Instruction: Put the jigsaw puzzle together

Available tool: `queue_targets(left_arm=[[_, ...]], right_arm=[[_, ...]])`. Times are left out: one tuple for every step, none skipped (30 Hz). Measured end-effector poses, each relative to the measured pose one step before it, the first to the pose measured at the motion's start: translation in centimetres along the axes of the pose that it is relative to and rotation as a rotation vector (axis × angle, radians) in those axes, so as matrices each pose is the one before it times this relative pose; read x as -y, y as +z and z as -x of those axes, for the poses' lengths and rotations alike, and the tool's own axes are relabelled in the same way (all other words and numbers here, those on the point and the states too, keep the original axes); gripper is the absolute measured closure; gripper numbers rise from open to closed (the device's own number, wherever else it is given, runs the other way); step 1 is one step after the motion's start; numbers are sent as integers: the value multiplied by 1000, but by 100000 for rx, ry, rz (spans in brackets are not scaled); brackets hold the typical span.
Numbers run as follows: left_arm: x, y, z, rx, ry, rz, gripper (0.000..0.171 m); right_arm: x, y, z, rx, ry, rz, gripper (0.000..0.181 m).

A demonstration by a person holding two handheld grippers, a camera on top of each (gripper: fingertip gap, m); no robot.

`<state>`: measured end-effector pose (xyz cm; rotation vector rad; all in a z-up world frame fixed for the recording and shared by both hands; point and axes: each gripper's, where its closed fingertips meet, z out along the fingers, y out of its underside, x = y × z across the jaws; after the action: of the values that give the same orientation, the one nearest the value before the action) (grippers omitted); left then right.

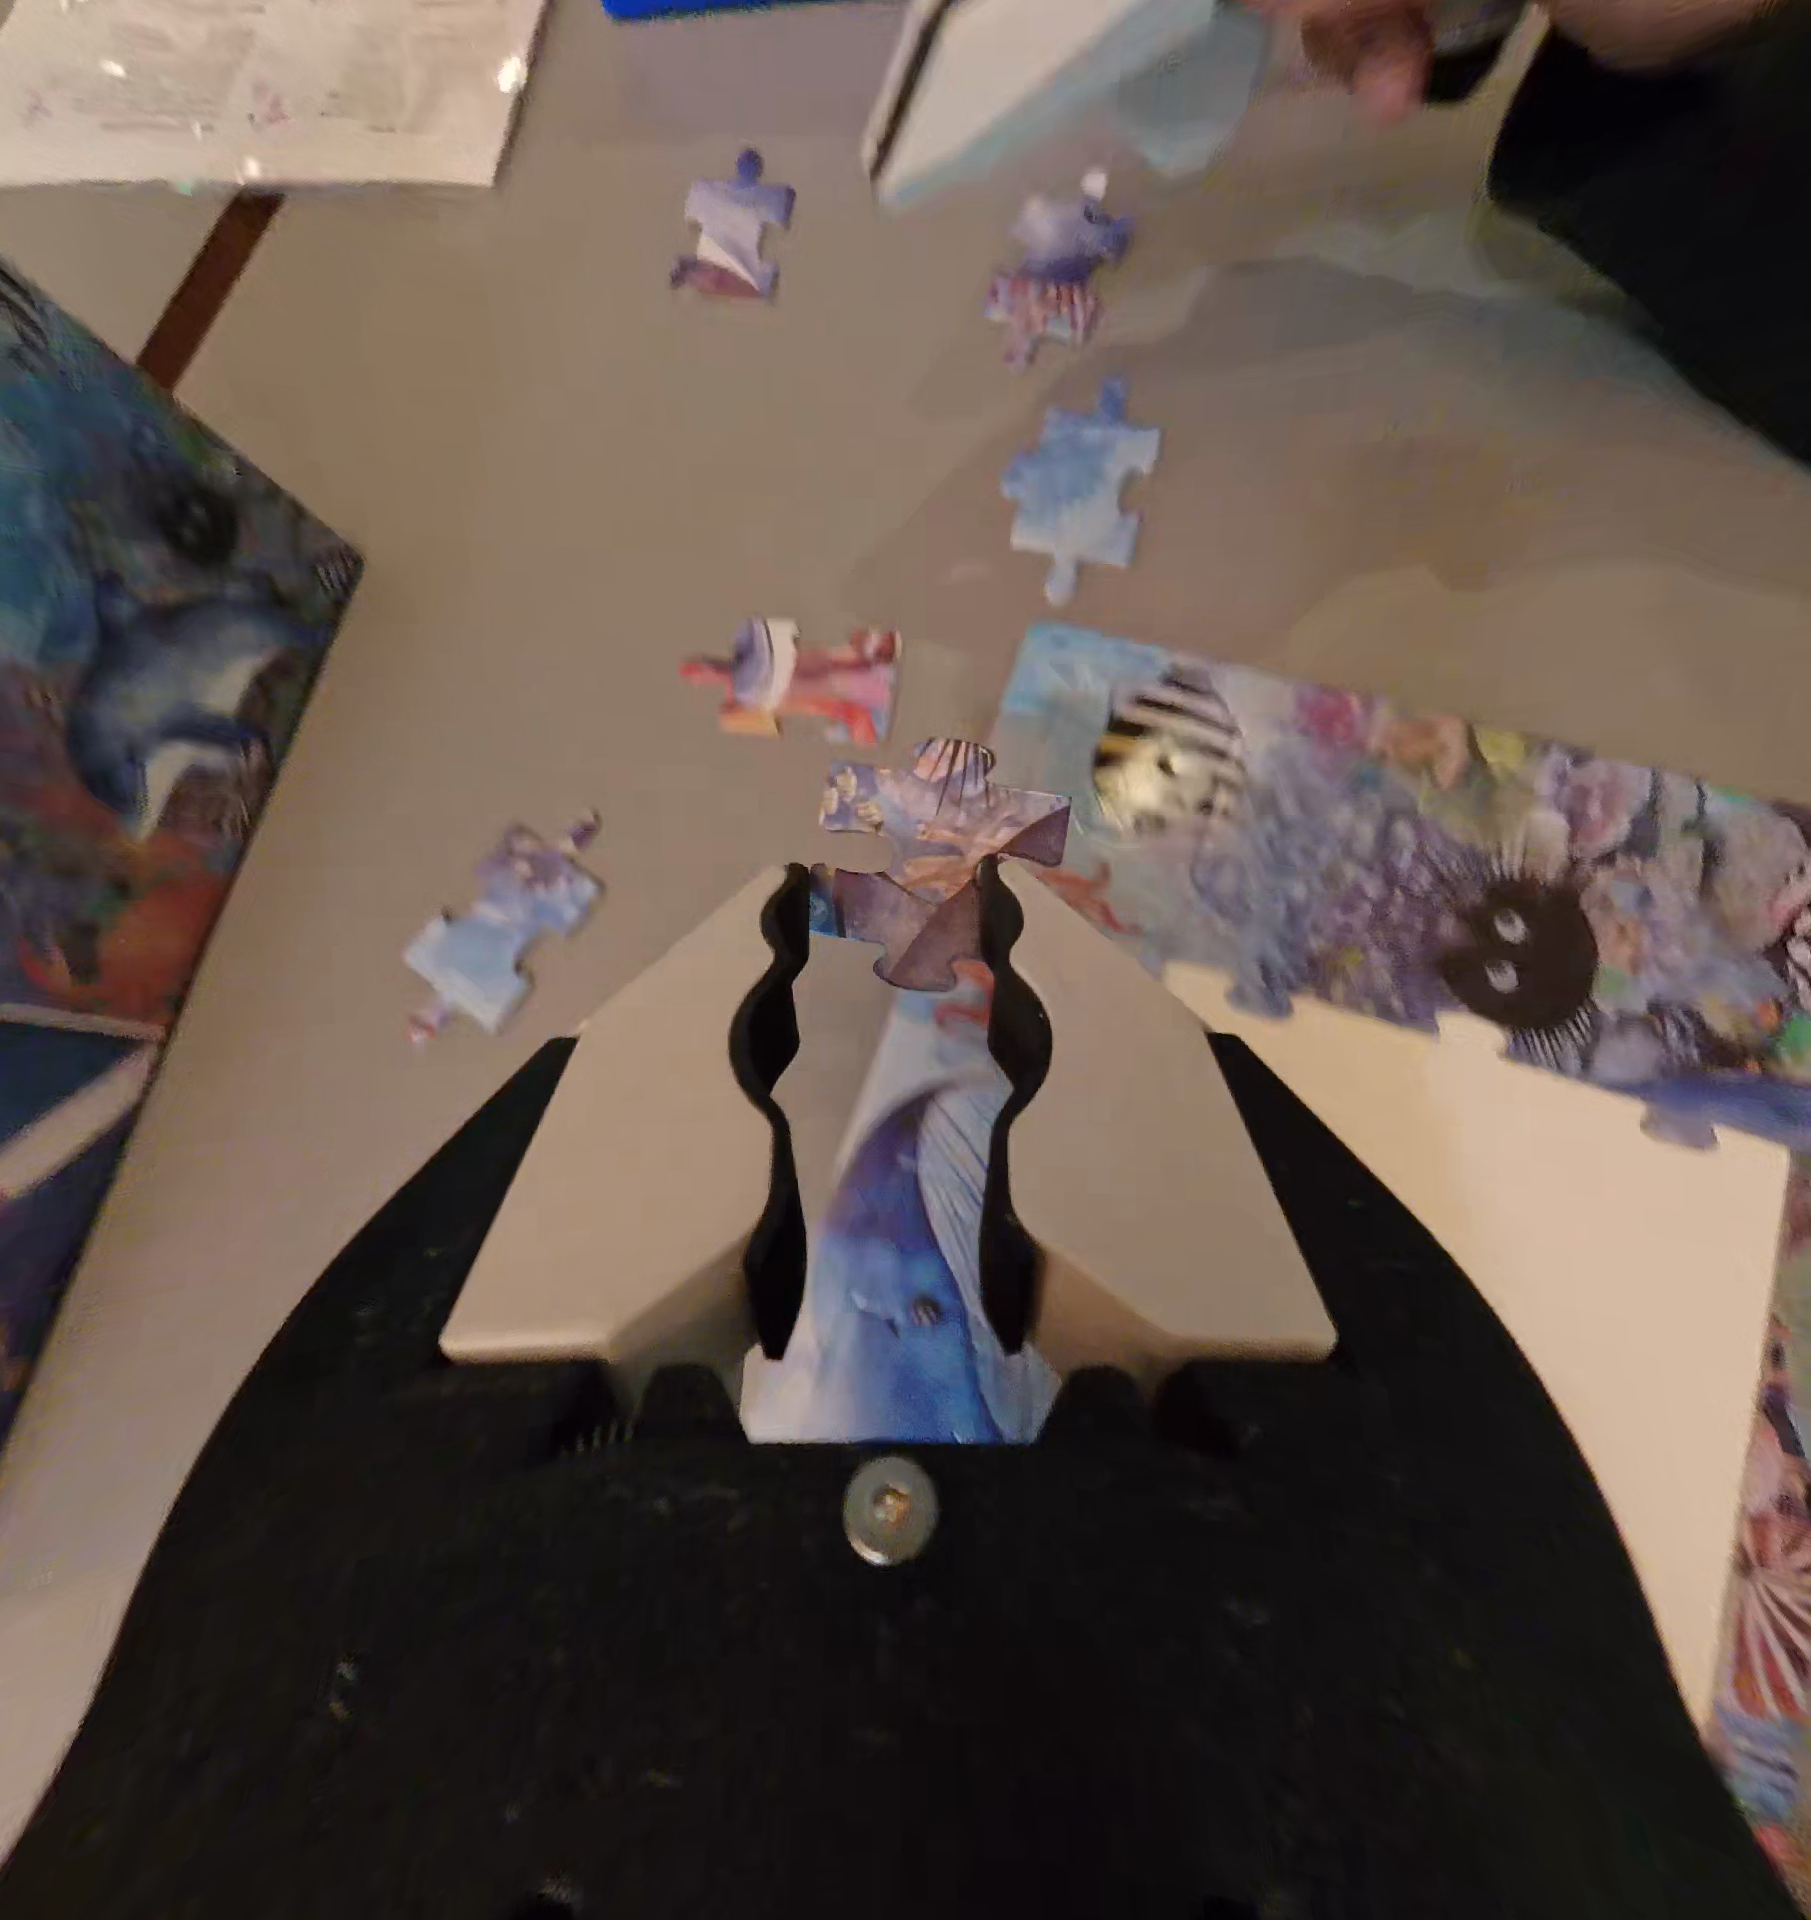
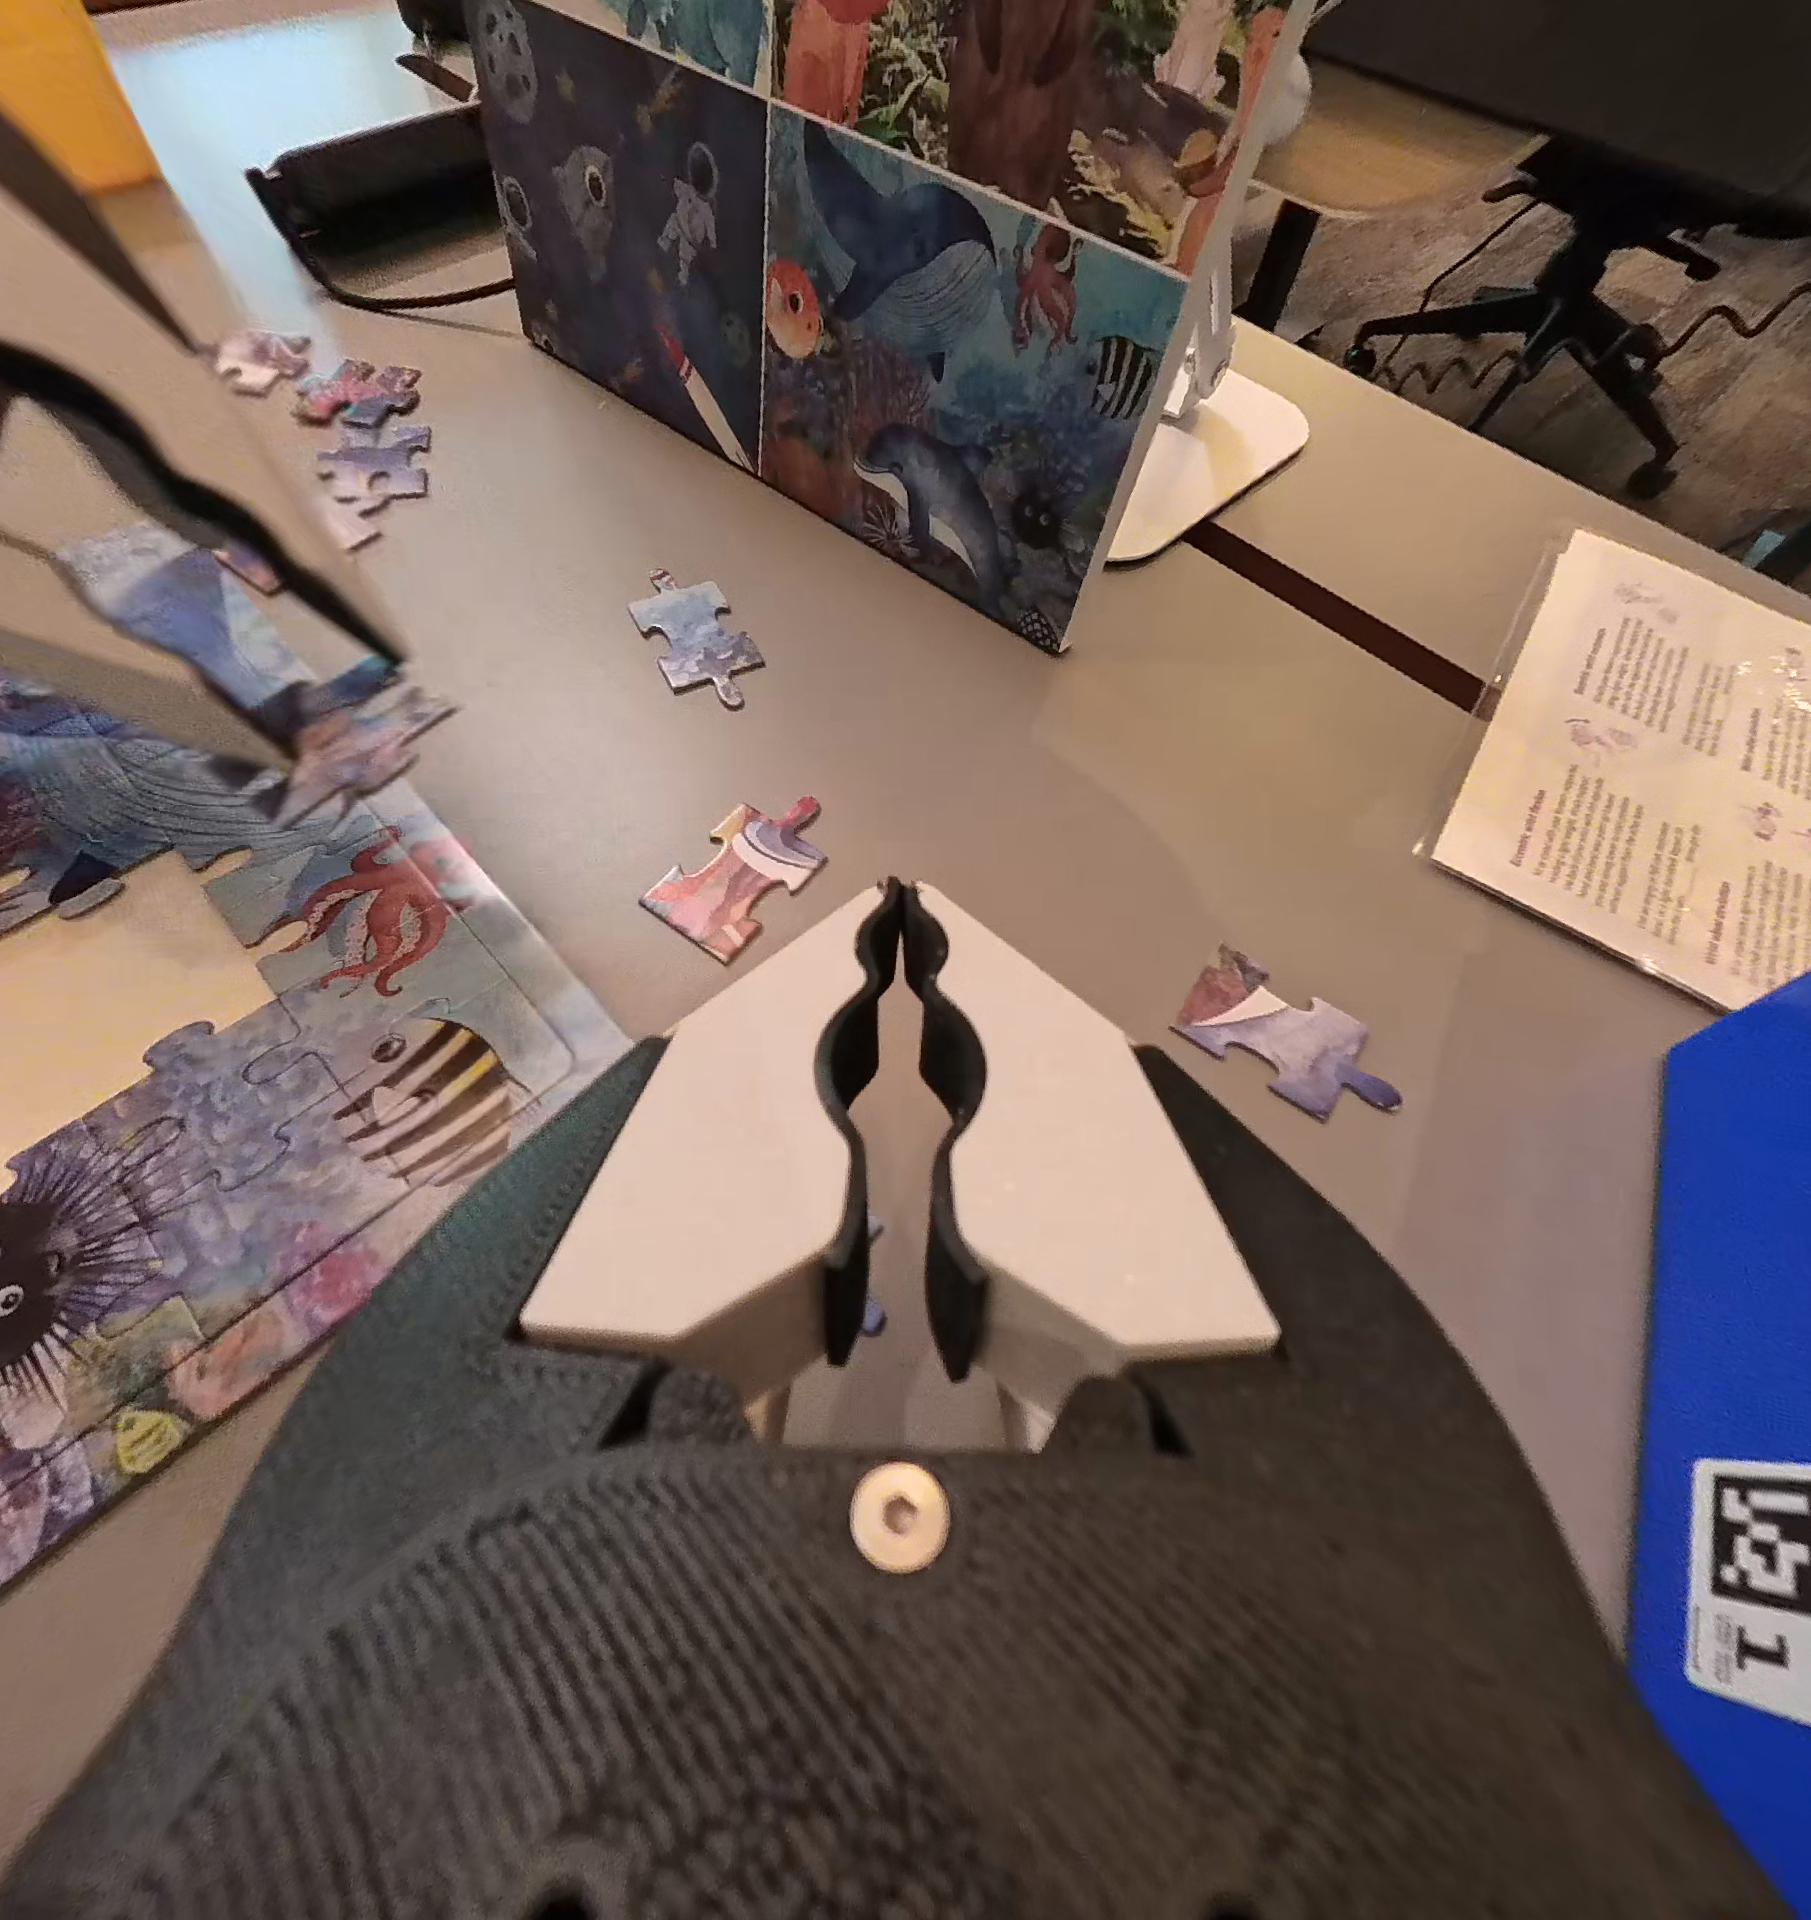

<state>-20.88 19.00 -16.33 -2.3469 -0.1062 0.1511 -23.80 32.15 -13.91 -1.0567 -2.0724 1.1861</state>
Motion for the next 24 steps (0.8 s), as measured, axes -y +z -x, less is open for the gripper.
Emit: queue_targets(left_arm=[[-1064, -514, -686, 912, -908, 1124, 140], [-1010, -454, -851, -904, -2291, 988, 140], [-851, -404, -923, -1918, -2903, 408, 140], [-744, -368, -842, -1723, -2799, 212, 141], [-641, -304, -826, -1642, -2522, 186, 141], [-537, -216, -855, -1610, -1994, 40, 141], [-491, -111, -788, -937, -1129, 293, 141], [-451, -9, -690, -91, -236, 678, 141], [-359, 74, -656, 243, 454, 666, 141], [-226, 131, -614, 499, 1013, 492, 140], [-120, 202, -593, 376, 1367, 242, 140], [-86, 257, -516, 338, 1469, 492, 140], [-117, 308, -433, 224, 1318, 1037, 140], [-86, 296, -457, -342, 1125, 1051, 140], [-56, 272, -436, -706, 848, 1067, 140], [-46, 206, -332, -350, 643, 1002, 140], [-28, 118, -203, 188, 885, 879, 140], [18, 41, -66, 850, 974, 479, 140], [15, 0, -2, 922, 806, 319, 140], [5, 26, -34, 369, 440, 245, 140], [42, 33, -146, -572, -140, 9, 140], [43, 57, -180, -975, -531, -64, 140], [22, 84, -113, -488, -387, 53, 140], [-12, 91, -3, 278, 94, 244, 140]], right_arm=[[67, 99, 166, 282, -274, -362, 181], [51, 110, 231, 528, -216, -133, 181], [6, 124, 232, 521, -266, 157, 181], [-10, 115, 197, 266, -446, 275, 181], [-31, 122, 159, 62, -599, 314, 181], [-60, 109, 135, -9, -570, 424, 181], [-76, 105, 88, -57, -434, 527, 181], [-74, 81, 63, -18, -277, 461, 181], [-64, 68, 39, 62, -97, 247, 181], [-35, 46, 33, 128, 88, 39, 181], [-23, 33, 27, 198, 223, -54, 181], [-4, 16, 26, 203, 253, -118, 181], [5, 2, 7, 126, 189, -168, 181], [-6, -5, -1, 6, 104, -96, 181], [-21, -13, -23, -112, 28, 11, 181], [-18, -32, -25, -178, -15, 5, 181], [-3, -33, -26, -185, -7, -47, 181], [5, -39, -22, -158, 9, -35, 181], [5, -33, -22, -115, -4, -12, 181], [5, -30, -11, -72, -49, 15, 181], [8, -20, 12, -55, -98, 66, 181], [6, 3, 12, -10, -140, 90, 181], [18, -5, 46, 56, -177, 63, 181], [8, 14, 60, 57, -241, 64, 181]])
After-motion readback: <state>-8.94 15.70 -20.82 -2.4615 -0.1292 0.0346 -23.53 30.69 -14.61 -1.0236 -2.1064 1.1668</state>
